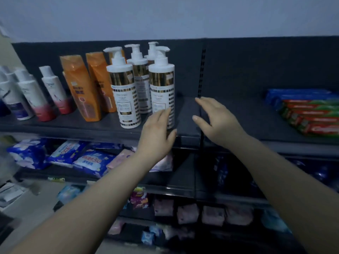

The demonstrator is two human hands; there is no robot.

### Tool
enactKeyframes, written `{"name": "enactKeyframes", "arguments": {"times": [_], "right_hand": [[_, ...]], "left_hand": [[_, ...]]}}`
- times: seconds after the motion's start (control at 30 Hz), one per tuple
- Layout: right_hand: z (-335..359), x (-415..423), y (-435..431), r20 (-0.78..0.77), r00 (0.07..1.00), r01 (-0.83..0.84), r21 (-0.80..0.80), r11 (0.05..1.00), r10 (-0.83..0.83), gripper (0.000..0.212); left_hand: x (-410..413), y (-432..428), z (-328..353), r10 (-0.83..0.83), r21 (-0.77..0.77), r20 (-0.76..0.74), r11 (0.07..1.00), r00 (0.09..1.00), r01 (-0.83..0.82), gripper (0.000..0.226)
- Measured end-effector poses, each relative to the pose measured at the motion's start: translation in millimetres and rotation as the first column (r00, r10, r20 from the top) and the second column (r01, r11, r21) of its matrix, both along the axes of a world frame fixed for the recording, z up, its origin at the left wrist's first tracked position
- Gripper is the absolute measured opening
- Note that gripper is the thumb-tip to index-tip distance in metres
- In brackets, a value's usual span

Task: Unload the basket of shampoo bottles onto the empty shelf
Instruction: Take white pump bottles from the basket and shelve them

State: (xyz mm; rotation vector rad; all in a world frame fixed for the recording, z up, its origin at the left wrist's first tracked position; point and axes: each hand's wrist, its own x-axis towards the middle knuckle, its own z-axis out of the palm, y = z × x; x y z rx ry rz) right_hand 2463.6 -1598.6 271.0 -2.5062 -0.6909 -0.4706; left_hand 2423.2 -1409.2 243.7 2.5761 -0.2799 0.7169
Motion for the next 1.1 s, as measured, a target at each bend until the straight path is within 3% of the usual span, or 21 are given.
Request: {"name": "enactKeyframes", "arguments": {"times": [0.13, 0.33, 0.6, 0.9, 1.1], "right_hand": [[-20.3, -48.6, -36.0, 0.017, 0.986, 0.167, -0.097, 0.981, -0.166, 0.06], [-61.4, -123.7, -116.2, -0.031, 0.916, 0.392, -0.155, 0.907, -0.401, 0.062], [-128.7, -247.7, -231.3, -0.143, 0.744, 0.645, -0.098, 0.758, -0.652, 0.062], [-218.9, -408.7, -363.0, -0.35, 0.477, 0.815, -0.168, 0.555, -0.806, 0.063], [-288.5, -481.8, -412.8, -0.499, 0.306, 0.874, -0.19, 0.447, -0.811, 0.063]], "left_hand": [[-14.4, -38.8, -21.0, -0.137, 0.116, -0.046, 0.983, 0.99, 0.141, 0.067], [-32.7, -118.9, -50.6, -0.368, 0.134, -0.115, 0.914, 0.922, 0.382, 0.069], [-95.4, -256.1, -116.6, -0.619, 0.072, -0.284, 0.748, 0.732, 0.66, 0.069], [-203.9, -400.8, -214.0, -0.7, -0.026, -0.476, 0.616, 0.532, 0.788, 0.069], [-257.4, -451.9, -290.3, -0.624, -0.088, -0.669, 0.607, 0.405, 0.79, 0.069]]}}
